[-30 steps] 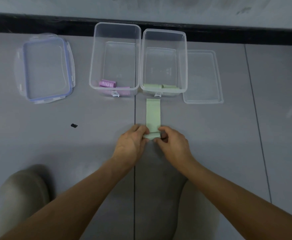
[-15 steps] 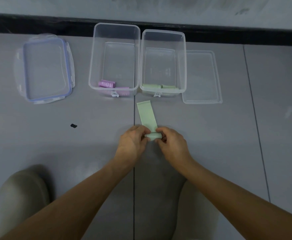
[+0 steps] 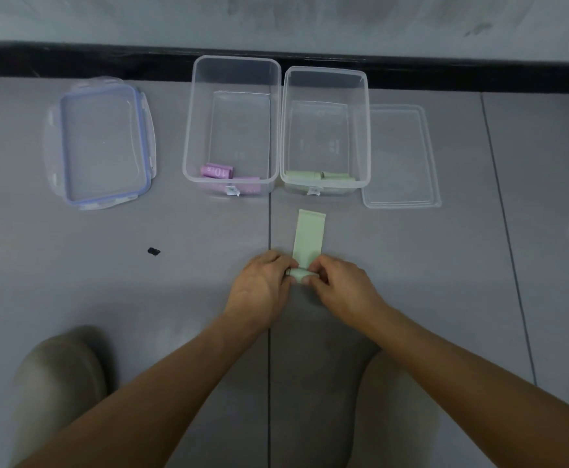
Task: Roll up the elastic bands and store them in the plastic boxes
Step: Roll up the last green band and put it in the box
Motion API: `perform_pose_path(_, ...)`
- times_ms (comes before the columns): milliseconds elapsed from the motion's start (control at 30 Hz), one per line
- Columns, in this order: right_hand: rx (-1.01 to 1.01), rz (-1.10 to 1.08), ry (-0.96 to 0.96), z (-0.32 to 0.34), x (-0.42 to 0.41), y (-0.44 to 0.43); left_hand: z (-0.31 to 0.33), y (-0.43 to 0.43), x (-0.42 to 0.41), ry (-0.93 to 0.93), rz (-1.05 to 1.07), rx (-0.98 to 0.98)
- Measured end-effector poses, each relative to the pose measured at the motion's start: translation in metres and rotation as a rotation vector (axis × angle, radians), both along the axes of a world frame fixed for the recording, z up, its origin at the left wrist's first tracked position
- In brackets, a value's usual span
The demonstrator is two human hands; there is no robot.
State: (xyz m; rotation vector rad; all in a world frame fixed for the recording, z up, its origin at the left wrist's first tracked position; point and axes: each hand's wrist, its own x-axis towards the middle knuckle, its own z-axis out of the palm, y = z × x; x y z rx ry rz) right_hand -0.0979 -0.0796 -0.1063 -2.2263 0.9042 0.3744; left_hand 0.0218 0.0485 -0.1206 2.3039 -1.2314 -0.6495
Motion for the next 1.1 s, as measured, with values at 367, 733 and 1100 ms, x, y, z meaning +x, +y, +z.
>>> perform_pose_path(367, -0.104, 0.002, -0.140, -0.002, -0.007, 0.007, 0.003, -0.009, 0.010, -0.027, -0.083, 0.067)
perform_pose_path(733, -0.161, 0.113, -0.122, -0.009, -0.006, -0.003, 0.002, 0.000, 0.004, -0.125, -0.120, 0.002)
perform_pose_path(1100, -0.160, 0.109, -0.114, -0.006, -0.010, -0.001, -0.001, 0.001, 0.003, -0.102, -0.081, 0.033)
